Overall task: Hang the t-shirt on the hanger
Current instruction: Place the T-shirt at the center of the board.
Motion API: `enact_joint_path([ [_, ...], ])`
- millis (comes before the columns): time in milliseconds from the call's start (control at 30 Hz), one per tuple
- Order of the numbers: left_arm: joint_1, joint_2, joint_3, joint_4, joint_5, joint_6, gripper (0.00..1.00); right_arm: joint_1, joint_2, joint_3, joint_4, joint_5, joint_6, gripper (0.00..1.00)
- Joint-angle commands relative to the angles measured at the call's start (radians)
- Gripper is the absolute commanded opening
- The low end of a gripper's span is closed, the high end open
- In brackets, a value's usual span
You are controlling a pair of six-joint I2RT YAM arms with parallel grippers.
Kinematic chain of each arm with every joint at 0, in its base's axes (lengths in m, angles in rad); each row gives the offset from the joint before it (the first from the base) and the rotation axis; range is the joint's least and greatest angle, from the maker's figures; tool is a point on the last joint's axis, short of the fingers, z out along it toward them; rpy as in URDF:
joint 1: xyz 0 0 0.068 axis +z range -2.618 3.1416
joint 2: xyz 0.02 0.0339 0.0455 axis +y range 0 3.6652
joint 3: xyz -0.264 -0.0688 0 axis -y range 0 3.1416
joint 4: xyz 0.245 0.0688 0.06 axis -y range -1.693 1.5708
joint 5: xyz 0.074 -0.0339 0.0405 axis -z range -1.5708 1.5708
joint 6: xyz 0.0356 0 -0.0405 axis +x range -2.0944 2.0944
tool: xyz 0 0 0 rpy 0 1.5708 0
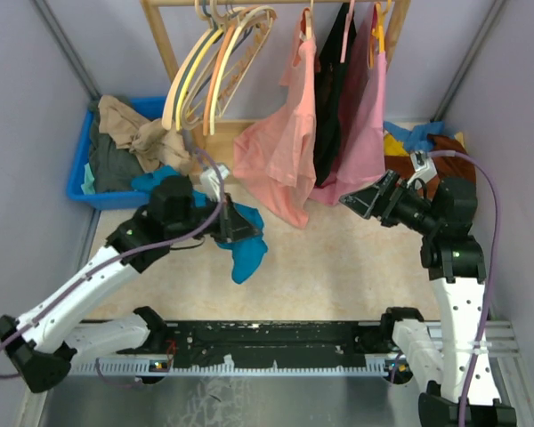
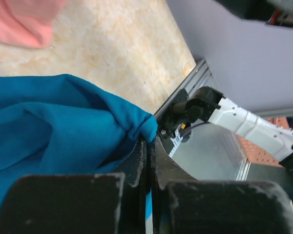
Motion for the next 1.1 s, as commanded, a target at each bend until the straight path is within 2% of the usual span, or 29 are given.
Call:
enact_joint_path([
  [0,-0.173,0.057,-0.031,0.144,-0.184,-0.048,0.00,0.004,-0.007,0.023,-0.003,0.027,-0.053,0.90],
  [200,-0.421,0.146,-0.074,0.227,-0.342,-0.102,0.00,0.004,0.010,0.082,-0.067,0.086,-0.109,0.90],
  [433,-0.620,0.274,-0.131,0.291,-0.392,-0.176,0.01,0.003,0.017,0.056,-0.078,0.110,-0.135,0.90],
  [500,-0.649,0.291,-0.167,0.352,-0.377,-0.198,0.08,0.003,0.019,0.030,-0.066,0.106,-0.135,0.90],
  [533,-0.662,0.297,-0.183,0.384,-0.369,-0.205,0.15,0.005,0.021,0.013,-0.058,0.100,-0.134,0.90],
  [600,-0.686,0.307,-0.187,0.404,-0.370,-0.203,0.36,0.003,0.028,-0.015,-0.039,0.080,-0.131,0.90],
  [700,-0.700,0.298,-0.164,0.334,-0.420,-0.169,0.52,0.008,0.051,-0.049,-0.017,0.053,-0.140,0.90],
  [833,-0.698,0.215,-0.126,0.210,-0.574,-0.107,0.67,0.044,0.079,-0.094,0.022,0.051,-0.139,0.89],
  [933,-0.688,0.137,-0.095,0.081,-0.729,-0.070,0.71,0.100,0.097,-0.125,0.057,0.082,-0.126,0.89],
  [1067,-0.608,0.046,-0.082,-0.086,-0.865,-0.069,0.70,0.241,0.123,-0.153,0.102,0.175,-0.103,0.86],
])
